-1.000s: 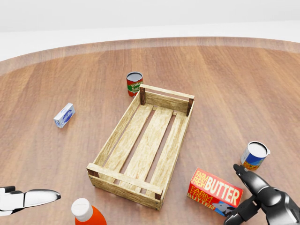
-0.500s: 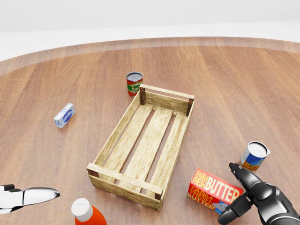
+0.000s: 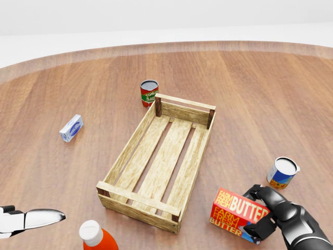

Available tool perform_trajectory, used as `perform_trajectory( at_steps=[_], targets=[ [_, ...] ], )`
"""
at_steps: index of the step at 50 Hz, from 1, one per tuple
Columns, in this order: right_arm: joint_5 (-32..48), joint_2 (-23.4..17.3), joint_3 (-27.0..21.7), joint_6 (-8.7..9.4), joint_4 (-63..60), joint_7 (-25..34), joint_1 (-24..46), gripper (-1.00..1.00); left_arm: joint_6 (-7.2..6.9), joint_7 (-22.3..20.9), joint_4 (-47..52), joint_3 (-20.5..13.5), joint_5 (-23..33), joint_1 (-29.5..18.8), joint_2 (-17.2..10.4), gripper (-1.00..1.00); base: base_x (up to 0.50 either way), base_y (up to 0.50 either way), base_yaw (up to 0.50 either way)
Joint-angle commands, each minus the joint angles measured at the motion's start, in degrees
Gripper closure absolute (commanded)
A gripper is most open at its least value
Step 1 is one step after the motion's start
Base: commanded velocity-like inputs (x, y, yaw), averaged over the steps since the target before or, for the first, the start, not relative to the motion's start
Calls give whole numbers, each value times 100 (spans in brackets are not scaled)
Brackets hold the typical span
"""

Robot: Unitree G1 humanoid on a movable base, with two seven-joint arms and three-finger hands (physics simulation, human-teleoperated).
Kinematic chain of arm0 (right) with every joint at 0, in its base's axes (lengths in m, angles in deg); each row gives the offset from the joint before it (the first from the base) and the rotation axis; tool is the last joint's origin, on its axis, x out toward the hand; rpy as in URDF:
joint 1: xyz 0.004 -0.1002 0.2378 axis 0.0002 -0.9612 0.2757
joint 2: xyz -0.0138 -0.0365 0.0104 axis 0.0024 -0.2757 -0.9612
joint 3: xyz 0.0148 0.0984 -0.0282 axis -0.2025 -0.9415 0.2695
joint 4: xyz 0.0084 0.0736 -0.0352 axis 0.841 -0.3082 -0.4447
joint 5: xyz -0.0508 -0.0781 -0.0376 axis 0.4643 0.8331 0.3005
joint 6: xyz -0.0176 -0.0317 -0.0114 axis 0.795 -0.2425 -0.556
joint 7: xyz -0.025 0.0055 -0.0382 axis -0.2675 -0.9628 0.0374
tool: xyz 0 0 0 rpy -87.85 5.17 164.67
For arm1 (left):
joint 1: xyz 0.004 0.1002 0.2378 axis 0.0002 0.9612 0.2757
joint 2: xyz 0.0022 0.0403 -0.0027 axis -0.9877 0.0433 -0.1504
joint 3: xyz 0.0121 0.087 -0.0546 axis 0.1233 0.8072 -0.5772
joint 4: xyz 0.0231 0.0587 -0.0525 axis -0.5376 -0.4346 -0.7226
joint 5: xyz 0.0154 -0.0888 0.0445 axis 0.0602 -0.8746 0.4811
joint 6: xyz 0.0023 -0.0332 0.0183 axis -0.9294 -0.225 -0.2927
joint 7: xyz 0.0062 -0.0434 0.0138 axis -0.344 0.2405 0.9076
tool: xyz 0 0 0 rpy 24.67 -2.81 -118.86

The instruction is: Pick up the butter and put it in the tray.

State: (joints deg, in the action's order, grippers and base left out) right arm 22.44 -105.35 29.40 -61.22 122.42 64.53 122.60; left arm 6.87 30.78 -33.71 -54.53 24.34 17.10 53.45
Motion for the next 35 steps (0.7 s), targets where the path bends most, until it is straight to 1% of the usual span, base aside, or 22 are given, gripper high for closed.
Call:
perform_trajectory(
  at_steps=[1,13,18,23,26,31,32,35],
  targets=[
    [57,-10,-56,0,-68,-94,38,100,0,-5,70,-39,-42,-5,-3,-100,0,0,0],
    [40,-90,-115,0,-304,6,-54,100,0,-17,59,3,-13,23,14,-100,0,0,0],
    [50,-267,-226,0,-1136,417,-195,100,0,-18,46,29,5,33,21,-100,0,0,0],
    [185,-399,-426,0,-2392,914,-556,100,0,-30,31,25,3,38,25,-100,0,0,0],
    [330,-396,-495,0,-2969,1146,-769,100,0,-30,56,37,5,53,30,-100,0,0,0],
    [432,-464,-701,0,-3559,1470,-797,100,0,-40,22,68,39,65,41,-100,0,0,0],
    [460,-498,-696,0,-3520,1518,-763,100,0,-43,9,75,46,73,44,-100,0,0,0],
    [566,-497,-752,0,-4049,1764,-794,100,0,-40,44,53,23,58,33,-100,0,0,0]
  ],
)
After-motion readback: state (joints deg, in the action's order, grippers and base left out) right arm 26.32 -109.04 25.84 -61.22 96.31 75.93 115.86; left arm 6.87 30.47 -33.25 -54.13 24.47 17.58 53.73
